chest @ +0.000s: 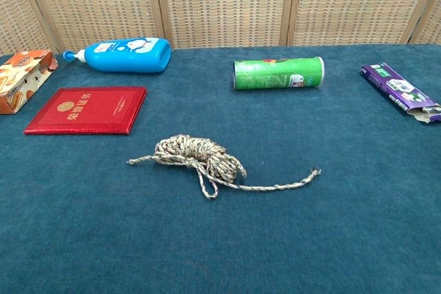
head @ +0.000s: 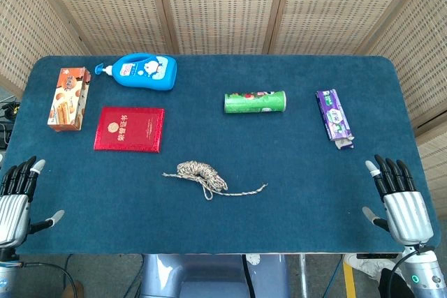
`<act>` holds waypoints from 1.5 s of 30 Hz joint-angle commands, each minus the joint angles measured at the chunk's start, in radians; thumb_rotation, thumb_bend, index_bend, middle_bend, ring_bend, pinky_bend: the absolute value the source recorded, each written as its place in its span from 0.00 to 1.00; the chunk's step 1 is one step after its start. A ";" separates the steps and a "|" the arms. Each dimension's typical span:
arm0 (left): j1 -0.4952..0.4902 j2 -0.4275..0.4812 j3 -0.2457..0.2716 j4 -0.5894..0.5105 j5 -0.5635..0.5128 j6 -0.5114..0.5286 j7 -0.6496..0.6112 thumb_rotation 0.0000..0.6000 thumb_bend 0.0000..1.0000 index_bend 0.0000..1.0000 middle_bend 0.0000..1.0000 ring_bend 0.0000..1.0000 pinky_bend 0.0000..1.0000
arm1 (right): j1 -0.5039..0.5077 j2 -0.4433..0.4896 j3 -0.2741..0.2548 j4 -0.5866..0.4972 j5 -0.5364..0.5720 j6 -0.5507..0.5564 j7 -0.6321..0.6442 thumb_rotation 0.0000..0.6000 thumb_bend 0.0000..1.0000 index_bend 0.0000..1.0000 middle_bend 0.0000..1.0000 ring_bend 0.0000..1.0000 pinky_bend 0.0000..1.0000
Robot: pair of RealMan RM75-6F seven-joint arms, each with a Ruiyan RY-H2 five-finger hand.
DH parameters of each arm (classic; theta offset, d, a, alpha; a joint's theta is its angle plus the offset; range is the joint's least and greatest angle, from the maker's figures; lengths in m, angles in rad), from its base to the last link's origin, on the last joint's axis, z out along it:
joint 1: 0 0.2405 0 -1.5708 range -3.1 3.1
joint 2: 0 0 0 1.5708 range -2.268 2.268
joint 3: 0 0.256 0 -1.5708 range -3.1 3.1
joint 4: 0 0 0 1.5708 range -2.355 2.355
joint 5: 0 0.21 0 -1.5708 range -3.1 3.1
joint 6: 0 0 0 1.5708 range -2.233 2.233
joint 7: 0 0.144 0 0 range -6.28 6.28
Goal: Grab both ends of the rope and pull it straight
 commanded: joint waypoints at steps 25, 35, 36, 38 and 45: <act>0.022 -0.021 -0.054 -0.018 0.014 -0.059 0.067 1.00 0.03 0.00 0.00 0.00 0.00 | 0.276 -0.056 0.041 -0.011 -0.028 -0.410 0.148 1.00 0.29 0.30 0.00 0.00 0.00; 0.025 -0.028 -0.071 -0.017 0.008 -0.084 0.081 1.00 0.04 0.00 0.00 0.00 0.00 | 0.415 -0.200 0.092 -0.021 0.195 -0.662 -0.090 1.00 0.30 0.36 0.00 0.00 0.00; 0.025 -0.028 -0.072 -0.017 0.007 -0.086 0.081 1.00 0.04 0.00 0.00 0.00 0.00 | 0.422 -0.212 0.092 -0.019 0.208 -0.671 -0.108 1.00 0.30 0.36 0.00 0.00 0.00; 0.025 -0.029 -0.074 -0.018 0.008 -0.091 0.084 1.00 0.04 0.00 0.00 0.00 0.00 | 0.439 -0.243 0.093 -0.014 0.235 -0.689 -0.149 1.00 0.30 0.37 0.00 0.00 0.00; 0.030 -0.033 -0.078 -0.017 0.011 -0.098 0.090 1.00 0.04 0.00 0.00 0.00 0.00 | 0.487 -0.329 0.097 0.010 0.301 -0.719 -0.257 1.00 0.30 0.39 0.00 0.00 0.00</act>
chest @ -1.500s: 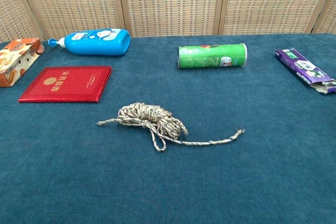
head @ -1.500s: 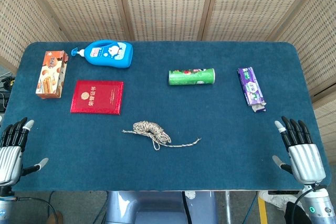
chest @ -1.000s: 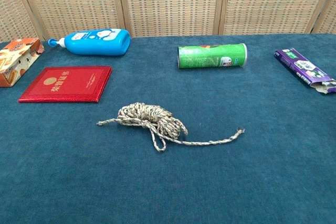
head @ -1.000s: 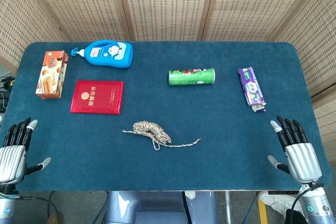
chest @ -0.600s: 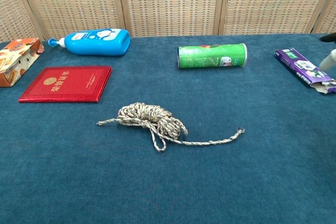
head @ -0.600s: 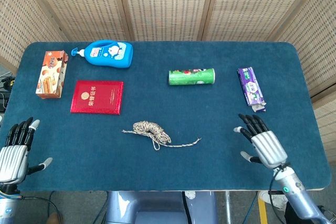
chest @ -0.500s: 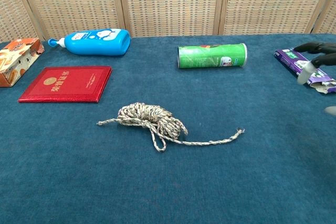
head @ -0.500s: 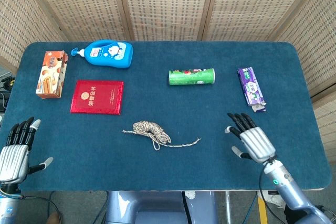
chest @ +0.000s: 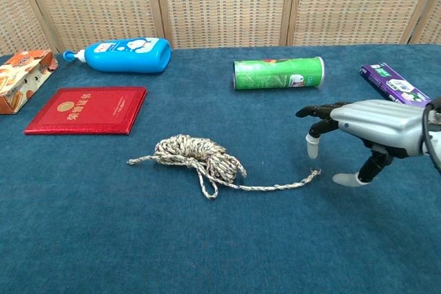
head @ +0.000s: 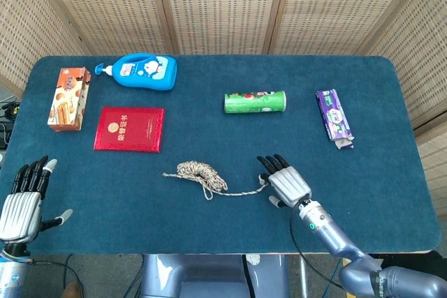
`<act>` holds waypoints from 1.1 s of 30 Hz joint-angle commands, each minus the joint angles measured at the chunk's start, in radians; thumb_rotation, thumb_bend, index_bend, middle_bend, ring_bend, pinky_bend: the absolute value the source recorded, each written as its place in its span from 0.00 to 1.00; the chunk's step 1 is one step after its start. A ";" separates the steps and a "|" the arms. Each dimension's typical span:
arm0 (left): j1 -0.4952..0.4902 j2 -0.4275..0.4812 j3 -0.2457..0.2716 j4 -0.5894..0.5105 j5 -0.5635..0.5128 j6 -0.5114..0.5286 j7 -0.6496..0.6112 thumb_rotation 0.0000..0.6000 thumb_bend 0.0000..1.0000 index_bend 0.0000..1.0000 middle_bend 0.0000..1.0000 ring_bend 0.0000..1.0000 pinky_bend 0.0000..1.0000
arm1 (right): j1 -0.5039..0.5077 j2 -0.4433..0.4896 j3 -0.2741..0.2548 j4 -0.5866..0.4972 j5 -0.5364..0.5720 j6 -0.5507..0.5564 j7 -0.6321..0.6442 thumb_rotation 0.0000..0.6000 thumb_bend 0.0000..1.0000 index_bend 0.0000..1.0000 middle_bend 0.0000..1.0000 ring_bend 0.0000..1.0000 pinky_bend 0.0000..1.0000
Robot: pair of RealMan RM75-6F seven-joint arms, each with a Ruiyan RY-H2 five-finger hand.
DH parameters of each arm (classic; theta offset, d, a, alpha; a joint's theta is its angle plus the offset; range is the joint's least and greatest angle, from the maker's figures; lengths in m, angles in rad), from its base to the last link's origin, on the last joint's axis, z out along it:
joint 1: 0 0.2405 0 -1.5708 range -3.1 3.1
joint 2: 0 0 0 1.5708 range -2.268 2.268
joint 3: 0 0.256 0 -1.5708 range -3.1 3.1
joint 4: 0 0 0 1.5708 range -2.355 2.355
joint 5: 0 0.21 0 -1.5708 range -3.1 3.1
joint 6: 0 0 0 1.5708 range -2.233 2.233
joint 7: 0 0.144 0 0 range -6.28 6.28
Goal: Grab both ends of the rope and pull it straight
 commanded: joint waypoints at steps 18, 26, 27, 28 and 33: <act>0.003 0.002 -0.012 -0.003 0.000 -0.023 -0.002 1.00 0.04 0.00 0.00 0.00 0.00 | 0.090 -0.125 -0.012 0.058 0.209 -0.038 -0.221 1.00 0.33 0.44 0.00 0.00 0.00; 0.006 0.003 -0.013 -0.003 0.003 -0.026 -0.004 1.00 0.04 0.00 0.00 0.00 0.00 | 0.100 -0.140 -0.019 0.061 0.221 -0.021 -0.223 1.00 0.34 0.48 0.00 0.00 0.00; 0.006 0.003 -0.013 -0.003 0.003 -0.027 -0.004 1.00 0.04 0.00 0.00 0.00 0.00 | 0.100 -0.141 -0.020 0.062 0.221 -0.019 -0.223 1.00 0.34 0.49 0.00 0.00 0.00; 0.006 0.002 -0.014 -0.002 0.003 -0.028 -0.003 1.00 0.04 0.00 0.00 0.00 0.00 | 0.101 -0.144 -0.021 0.063 0.221 -0.016 -0.222 1.00 0.35 0.49 0.00 0.00 0.00; 0.006 0.001 -0.016 -0.003 0.002 -0.031 -0.002 1.00 0.04 0.00 0.00 0.00 0.00 | 0.107 -0.155 -0.029 0.078 0.229 -0.009 -0.233 1.00 0.37 0.50 0.00 0.00 0.00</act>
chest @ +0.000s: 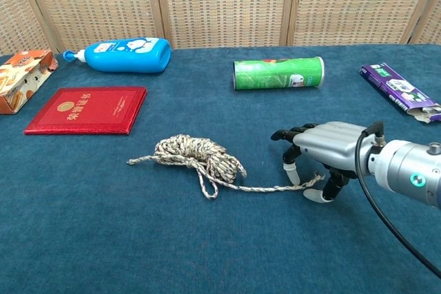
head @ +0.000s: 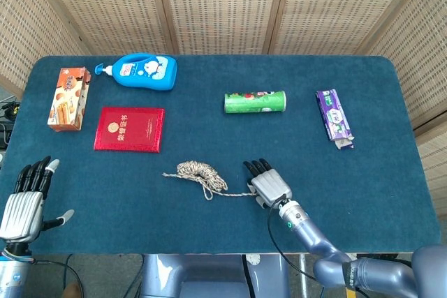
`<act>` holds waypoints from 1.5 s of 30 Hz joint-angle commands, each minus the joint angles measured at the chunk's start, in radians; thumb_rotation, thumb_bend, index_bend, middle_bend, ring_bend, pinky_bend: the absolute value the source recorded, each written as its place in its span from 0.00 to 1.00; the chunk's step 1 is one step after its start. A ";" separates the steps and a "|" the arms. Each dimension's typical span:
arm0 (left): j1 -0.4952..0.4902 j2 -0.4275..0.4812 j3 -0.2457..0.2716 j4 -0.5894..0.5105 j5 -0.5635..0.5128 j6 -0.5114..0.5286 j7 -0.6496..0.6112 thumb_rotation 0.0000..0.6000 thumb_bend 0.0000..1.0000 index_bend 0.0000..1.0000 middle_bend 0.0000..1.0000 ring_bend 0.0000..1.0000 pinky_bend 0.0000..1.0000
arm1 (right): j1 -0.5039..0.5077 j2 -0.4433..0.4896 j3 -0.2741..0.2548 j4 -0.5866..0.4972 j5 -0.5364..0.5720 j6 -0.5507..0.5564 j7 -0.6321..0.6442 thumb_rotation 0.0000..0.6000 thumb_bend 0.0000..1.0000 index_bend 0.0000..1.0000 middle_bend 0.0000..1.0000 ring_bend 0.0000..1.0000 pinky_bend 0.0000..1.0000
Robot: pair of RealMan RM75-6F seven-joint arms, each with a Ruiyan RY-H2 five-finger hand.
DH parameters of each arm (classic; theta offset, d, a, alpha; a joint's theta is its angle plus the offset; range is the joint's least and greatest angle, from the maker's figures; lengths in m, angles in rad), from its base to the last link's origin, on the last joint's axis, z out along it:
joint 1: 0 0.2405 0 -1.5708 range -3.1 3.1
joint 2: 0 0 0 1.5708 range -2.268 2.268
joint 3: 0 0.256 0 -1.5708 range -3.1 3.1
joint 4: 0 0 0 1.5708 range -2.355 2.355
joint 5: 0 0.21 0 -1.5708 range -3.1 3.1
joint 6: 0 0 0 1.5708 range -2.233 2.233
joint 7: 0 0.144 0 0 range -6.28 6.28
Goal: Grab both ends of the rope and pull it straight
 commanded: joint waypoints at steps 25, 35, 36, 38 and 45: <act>-0.010 -0.004 -0.012 -0.004 -0.009 -0.029 0.014 1.00 0.04 0.00 0.00 0.00 0.00 | 0.010 -0.015 -0.025 0.007 -0.008 0.041 0.002 1.00 0.43 0.60 0.01 0.00 0.00; -0.281 -0.178 -0.140 0.114 -0.074 -0.320 0.159 1.00 0.09 0.28 0.00 0.00 0.00 | 0.009 -0.005 -0.030 -0.003 0.028 0.052 -0.024 1.00 0.43 0.61 0.01 0.00 0.00; -0.301 -0.201 -0.149 0.132 -0.096 -0.347 0.168 1.00 0.11 0.31 0.00 0.00 0.00 | 0.009 -0.003 -0.030 -0.003 0.031 0.051 -0.024 1.00 0.43 0.61 0.01 0.00 0.00; -0.356 -0.258 -0.171 0.177 -0.163 -0.419 0.210 1.00 0.14 0.34 0.00 0.00 0.00 | 0.010 0.002 -0.031 -0.005 0.032 0.052 -0.023 1.00 0.43 0.61 0.01 0.00 0.00; -0.431 -0.368 -0.197 0.240 -0.309 -0.498 0.291 1.00 0.16 0.39 0.00 0.00 0.00 | 0.011 0.011 -0.038 -0.009 0.029 0.051 -0.019 1.00 0.43 0.61 0.01 0.00 0.00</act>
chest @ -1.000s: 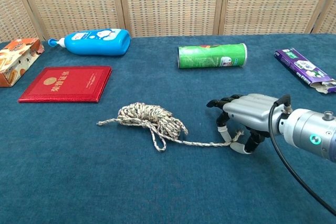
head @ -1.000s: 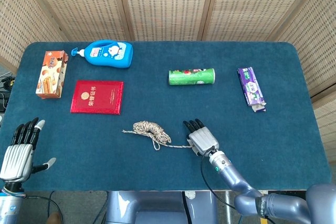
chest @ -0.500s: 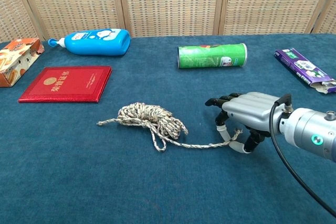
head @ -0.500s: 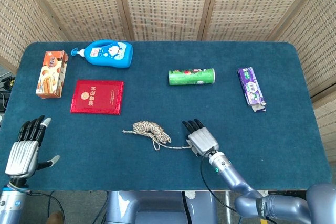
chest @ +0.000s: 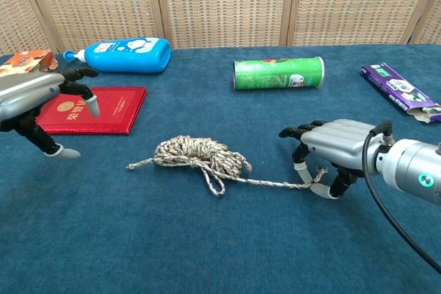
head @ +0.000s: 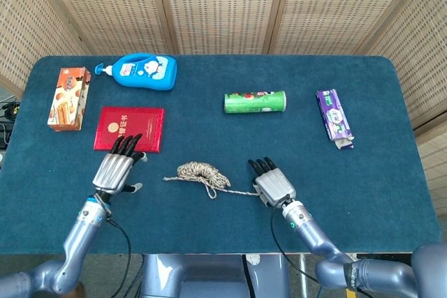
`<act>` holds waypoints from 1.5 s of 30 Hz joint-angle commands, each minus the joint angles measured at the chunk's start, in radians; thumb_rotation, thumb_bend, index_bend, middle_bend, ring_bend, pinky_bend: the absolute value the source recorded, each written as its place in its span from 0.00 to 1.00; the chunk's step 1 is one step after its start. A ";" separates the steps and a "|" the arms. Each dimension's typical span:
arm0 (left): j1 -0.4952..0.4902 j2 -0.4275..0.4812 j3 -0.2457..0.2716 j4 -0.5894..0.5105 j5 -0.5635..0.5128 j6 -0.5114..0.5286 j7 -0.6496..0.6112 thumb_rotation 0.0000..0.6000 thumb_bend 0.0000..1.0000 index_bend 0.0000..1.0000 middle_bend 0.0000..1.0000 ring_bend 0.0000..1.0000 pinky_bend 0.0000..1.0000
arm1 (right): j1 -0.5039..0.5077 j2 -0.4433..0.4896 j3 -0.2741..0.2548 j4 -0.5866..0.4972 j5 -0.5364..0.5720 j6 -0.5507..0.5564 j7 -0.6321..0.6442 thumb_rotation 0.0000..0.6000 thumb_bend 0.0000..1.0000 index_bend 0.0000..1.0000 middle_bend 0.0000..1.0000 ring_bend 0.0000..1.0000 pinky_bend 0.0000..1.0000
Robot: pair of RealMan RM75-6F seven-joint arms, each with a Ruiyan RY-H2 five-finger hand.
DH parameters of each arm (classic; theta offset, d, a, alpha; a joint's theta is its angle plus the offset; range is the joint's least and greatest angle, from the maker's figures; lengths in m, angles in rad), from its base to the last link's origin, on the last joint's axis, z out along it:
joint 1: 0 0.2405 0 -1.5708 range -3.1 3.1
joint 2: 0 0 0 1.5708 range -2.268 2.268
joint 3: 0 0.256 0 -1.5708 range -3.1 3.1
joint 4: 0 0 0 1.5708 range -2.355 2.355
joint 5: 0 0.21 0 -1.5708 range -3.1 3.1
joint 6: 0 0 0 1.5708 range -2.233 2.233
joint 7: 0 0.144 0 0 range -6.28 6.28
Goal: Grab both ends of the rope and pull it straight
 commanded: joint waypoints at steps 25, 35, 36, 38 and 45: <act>-0.107 -0.201 -0.016 0.097 -0.263 -0.031 0.097 1.00 0.30 0.51 0.00 0.00 0.00 | 0.006 -0.018 -0.009 0.000 0.002 0.006 0.003 1.00 0.43 0.61 0.02 0.00 0.00; -0.133 -0.233 -0.006 0.126 -0.308 -0.037 0.122 1.00 0.37 0.53 0.00 0.00 0.00 | 0.006 -0.023 -0.013 0.006 -0.004 0.006 0.010 1.00 0.43 0.61 0.03 0.00 0.00; -0.135 -0.237 -0.005 0.129 -0.311 -0.035 0.125 1.00 0.38 0.53 0.00 0.00 0.00 | 0.006 -0.023 -0.013 0.007 -0.004 0.006 0.010 1.00 0.43 0.61 0.03 0.00 0.00; -0.140 -0.245 -0.003 0.135 -0.317 -0.034 0.129 1.00 0.39 0.53 0.00 0.00 0.00 | 0.005 -0.023 -0.013 0.009 -0.003 0.006 0.012 1.00 0.43 0.61 0.03 0.00 0.00; -0.152 -0.259 0.001 0.148 -0.332 -0.029 0.135 1.00 0.39 0.53 0.00 0.00 0.00 | 0.004 -0.020 -0.013 0.009 -0.002 0.008 0.015 1.00 0.43 0.61 0.03 0.00 0.00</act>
